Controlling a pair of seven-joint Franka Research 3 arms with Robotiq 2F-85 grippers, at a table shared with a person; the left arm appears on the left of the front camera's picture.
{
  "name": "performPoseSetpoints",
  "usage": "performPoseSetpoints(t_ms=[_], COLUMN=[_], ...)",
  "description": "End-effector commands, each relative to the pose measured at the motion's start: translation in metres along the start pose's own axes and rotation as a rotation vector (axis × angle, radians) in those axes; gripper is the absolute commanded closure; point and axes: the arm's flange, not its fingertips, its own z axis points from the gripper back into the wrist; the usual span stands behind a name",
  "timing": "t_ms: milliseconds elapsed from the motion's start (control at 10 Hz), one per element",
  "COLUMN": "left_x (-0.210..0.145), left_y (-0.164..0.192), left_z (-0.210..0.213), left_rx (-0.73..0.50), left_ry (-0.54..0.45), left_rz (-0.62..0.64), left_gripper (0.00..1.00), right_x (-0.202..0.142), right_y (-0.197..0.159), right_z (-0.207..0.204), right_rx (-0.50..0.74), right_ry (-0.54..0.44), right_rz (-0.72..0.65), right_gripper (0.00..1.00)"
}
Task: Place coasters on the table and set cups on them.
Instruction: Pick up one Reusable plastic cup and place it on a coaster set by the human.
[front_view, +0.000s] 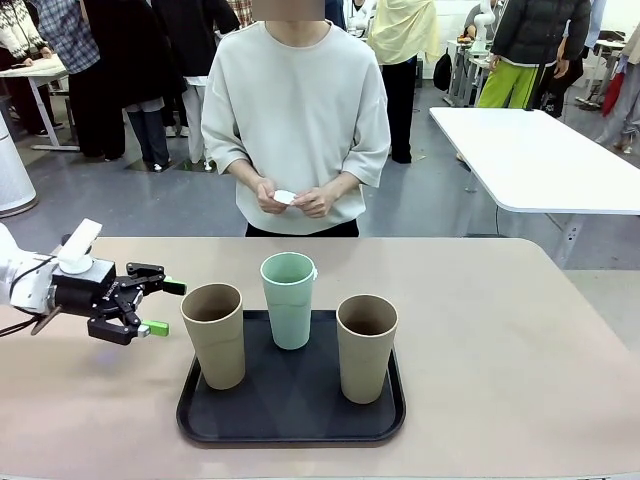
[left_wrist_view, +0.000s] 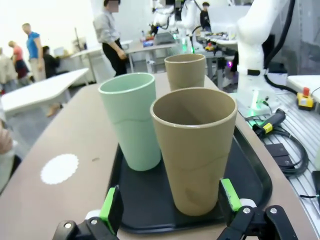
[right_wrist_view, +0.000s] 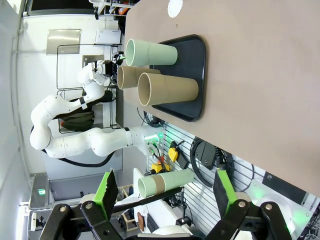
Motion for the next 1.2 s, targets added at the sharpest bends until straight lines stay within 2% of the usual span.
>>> performPoseSetpoints(t_ms=[0, 1100], left_x=[-0.025, -0.025], left_y=[-0.005, -0.005], left_z=[-0.014, -0.026], left_rx=[0.002, -0.036], left_ry=[-0.004, 0.023], left_rz=[-0.037, 0.082], left_gripper=[0.00, 0.00], right_x=[0.001, 0.001], right_y=[-0.001, -0.001], right_z=[0.000, 0.000], right_rx=[0.010, 0.010], right_ry=[0.002, 0.002], right_rz=[-0.001, -0.001], right_gripper=[0.00, 0.00])
